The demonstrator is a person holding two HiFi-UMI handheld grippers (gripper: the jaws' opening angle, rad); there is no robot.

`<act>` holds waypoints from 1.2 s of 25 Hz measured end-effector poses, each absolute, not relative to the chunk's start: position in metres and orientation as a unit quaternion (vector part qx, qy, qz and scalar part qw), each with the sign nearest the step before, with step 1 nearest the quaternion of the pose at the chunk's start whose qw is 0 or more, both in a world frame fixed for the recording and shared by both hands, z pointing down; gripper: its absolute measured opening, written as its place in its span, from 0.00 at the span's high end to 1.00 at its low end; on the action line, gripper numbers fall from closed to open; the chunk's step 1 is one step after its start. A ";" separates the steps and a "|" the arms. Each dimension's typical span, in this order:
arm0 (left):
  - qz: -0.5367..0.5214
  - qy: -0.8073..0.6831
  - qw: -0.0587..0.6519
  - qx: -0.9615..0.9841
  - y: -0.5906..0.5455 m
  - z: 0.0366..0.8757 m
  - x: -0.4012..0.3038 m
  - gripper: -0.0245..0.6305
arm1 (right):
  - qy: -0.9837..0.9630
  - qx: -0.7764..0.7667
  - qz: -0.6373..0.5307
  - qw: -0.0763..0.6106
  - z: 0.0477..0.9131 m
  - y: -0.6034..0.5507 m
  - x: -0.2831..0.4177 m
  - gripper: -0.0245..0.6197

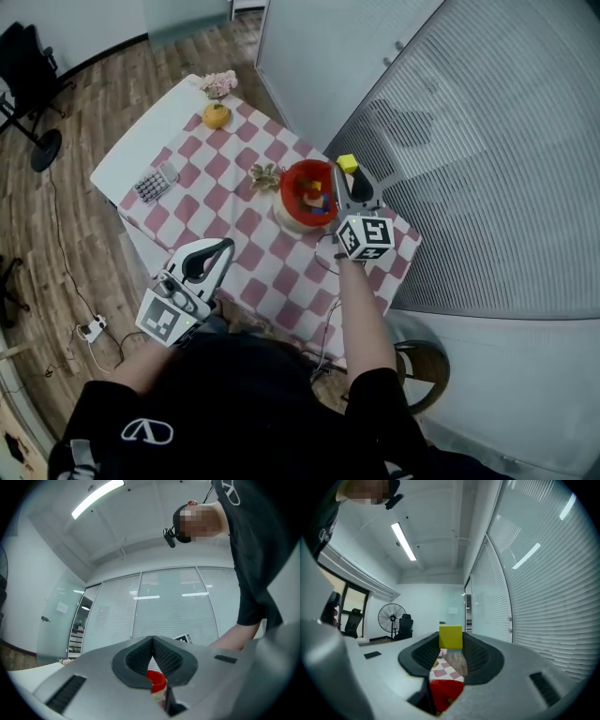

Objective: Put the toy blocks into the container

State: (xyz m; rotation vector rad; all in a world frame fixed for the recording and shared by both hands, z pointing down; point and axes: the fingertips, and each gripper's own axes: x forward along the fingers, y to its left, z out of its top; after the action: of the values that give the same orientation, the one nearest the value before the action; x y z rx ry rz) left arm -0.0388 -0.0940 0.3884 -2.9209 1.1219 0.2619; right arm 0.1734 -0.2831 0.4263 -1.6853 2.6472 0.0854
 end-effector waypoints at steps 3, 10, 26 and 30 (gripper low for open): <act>0.082 0.362 -0.001 -0.929 -0.095 0.389 -0.041 0.95 | 0.842 -0.539 0.003 -0.020 0.451 -0.293 0.176 0.73; 0.078 0.361 -0.005 -0.929 -0.095 0.393 -0.038 0.95 | 0.838 -0.530 -0.078 -0.100 0.534 -0.304 0.179 0.73; 0.089 0.366 0.001 -0.926 -0.093 0.388 -0.041 0.95 | 0.841 -0.519 -0.086 -0.128 0.542 -0.297 0.172 0.58; 0.081 0.359 -0.004 -0.930 -0.090 0.393 -0.041 0.95 | 0.846 -0.522 -0.055 -0.093 0.498 -0.280 0.169 0.61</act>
State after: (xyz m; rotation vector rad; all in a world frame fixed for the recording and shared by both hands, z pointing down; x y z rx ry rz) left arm -0.0410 -0.0896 0.3927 -2.9279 1.1304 0.2560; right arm 0.1686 -0.2796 0.4976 -1.7443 2.8292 -0.1840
